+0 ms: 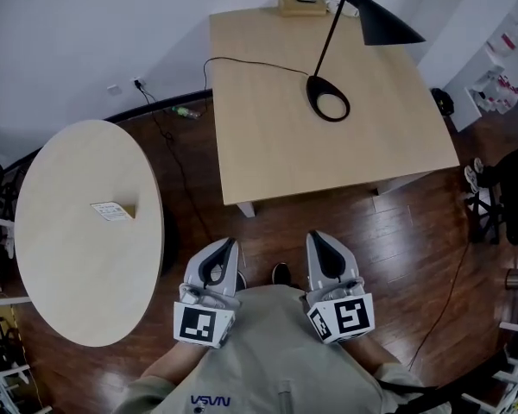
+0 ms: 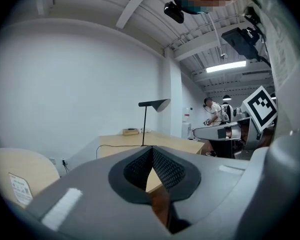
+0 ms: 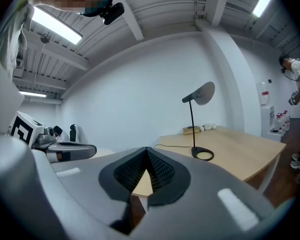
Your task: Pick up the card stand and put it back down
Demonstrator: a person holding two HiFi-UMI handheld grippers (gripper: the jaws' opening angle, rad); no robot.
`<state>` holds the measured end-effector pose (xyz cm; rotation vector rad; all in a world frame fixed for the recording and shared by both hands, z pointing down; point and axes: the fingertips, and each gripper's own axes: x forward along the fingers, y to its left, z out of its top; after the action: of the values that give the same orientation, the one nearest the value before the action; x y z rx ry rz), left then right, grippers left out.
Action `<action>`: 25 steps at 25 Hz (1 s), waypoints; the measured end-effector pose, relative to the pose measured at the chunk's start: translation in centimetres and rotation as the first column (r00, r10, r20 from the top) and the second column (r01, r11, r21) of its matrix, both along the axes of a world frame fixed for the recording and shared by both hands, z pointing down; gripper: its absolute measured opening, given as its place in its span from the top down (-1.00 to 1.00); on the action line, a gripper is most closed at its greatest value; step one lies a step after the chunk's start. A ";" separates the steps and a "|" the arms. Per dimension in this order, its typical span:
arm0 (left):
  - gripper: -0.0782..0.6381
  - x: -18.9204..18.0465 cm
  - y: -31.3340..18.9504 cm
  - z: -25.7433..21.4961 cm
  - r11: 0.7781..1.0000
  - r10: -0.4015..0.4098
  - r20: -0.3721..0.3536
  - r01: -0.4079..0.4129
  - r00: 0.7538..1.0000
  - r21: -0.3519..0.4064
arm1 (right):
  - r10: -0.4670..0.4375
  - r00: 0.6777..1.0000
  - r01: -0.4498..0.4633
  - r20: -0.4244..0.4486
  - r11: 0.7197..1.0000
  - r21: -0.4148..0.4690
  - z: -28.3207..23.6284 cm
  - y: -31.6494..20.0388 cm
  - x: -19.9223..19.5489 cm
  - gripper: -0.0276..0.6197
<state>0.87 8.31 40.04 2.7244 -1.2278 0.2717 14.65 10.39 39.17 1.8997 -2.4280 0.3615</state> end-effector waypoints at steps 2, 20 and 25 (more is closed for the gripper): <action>0.77 -0.4 0.0 0.1 1.000 0.007 -0.013 -0.007 1.000 0.004 | 0.014 1.000 -0.014 -0.005 1.000 0.005 -0.1 0.4 -0.3 0.91; 0.77 -1.3 1.5 0.0 0.999 0.029 -0.024 -0.029 0.999 0.015 | 0.013 1.000 -0.013 -0.016 1.000 -0.014 0.7 2.1 -2.0 0.91; 0.77 -1.4 1.5 0.0 0.999 0.031 -0.020 -0.030 0.999 0.014 | 0.015 1.000 -0.015 -0.012 1.000 -0.013 0.7 2.2 -1.9 0.91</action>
<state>-0.54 9.80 40.09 2.7529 -1.1881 0.2386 12.71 12.56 39.88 1.9107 -2.3989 0.3647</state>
